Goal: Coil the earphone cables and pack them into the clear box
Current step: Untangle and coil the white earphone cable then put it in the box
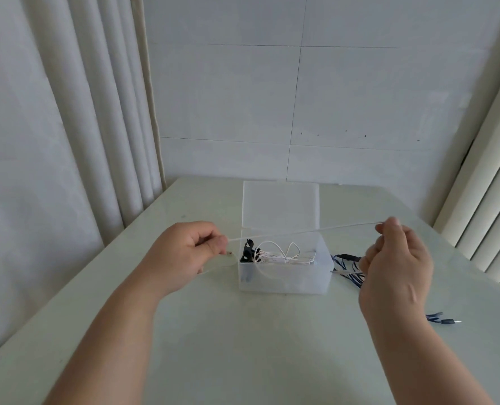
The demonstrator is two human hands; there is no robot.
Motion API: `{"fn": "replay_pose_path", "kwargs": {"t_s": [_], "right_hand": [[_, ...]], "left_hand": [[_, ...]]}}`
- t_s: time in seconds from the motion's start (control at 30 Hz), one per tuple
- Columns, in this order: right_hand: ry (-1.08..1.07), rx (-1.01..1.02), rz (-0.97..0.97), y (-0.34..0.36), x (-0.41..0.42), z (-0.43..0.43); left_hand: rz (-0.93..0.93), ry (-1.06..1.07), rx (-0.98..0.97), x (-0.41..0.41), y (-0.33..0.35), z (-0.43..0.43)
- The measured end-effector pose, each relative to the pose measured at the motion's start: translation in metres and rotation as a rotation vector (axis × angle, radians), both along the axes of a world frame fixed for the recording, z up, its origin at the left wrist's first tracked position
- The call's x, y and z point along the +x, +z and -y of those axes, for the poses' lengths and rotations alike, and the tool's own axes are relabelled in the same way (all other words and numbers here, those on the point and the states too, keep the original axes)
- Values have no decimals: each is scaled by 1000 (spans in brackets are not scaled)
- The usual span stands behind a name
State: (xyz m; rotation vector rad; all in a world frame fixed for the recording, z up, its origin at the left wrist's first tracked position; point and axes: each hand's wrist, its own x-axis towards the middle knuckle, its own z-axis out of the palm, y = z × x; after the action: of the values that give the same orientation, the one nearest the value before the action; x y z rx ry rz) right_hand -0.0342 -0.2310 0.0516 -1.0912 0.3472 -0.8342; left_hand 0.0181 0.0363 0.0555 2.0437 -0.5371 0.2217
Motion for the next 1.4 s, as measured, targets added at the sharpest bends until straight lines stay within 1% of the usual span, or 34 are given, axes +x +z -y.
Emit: {"fn": "replay_pose_path", "kwargs": {"t_s": [0.1,0.17,0.23,0.33,0.37,0.4,0.43,0.57,0.67,0.73,0.8,0.93,1.03,1.1,1.23,1.3,1.4], "right_hand": [[17,26,-24,-3,2,-3],[60,12,-77,-4,3,-4],[115,23,-119,-4,4,-6],[144,54,-126,-6,4,-8],[143,29,-121,-7,4,-8],[147,-2,-116,-7,4,-8],[149,-28,-119,-8,4,-8],[130,-165,-197,-10,5,-11],[158,-321,-265,-13,6,-12],[228,-438,-305,-15,5,-16],[330,-498,-324,-15,5,-21],[572,-463,-314,-15,1,-31],[789,-386,-244,-17,-4,-40],[914,-400,-206,-20,-6,-48],[1041,-380,-189,-25,-7,-56],[1093,-299,-179,-26,-7,-57],[1196,-139,-161,-25,-7,-56]], "left_hand": [[-23,-36,-84,-1,2,0],[-27,-58,-57,-3,1,1],[37,-38,109,-4,-1,5],[284,29,389,-4,-1,14],[346,50,422,-4,-1,16],[360,69,413,-4,-1,16],[328,74,372,-3,-1,16],[73,61,166,-5,0,14],[-86,-87,-97,-10,5,17],[-131,-170,-225,-15,9,20],[-146,-217,-324,-18,9,25],[-150,-263,-445,-19,8,33],[-107,-272,-461,-21,8,38],[-91,-232,-467,-21,8,40],[-127,-132,-510,-15,5,39],[-151,-123,-552,-13,5,37],[-146,-98,-533,-14,5,38]]}}
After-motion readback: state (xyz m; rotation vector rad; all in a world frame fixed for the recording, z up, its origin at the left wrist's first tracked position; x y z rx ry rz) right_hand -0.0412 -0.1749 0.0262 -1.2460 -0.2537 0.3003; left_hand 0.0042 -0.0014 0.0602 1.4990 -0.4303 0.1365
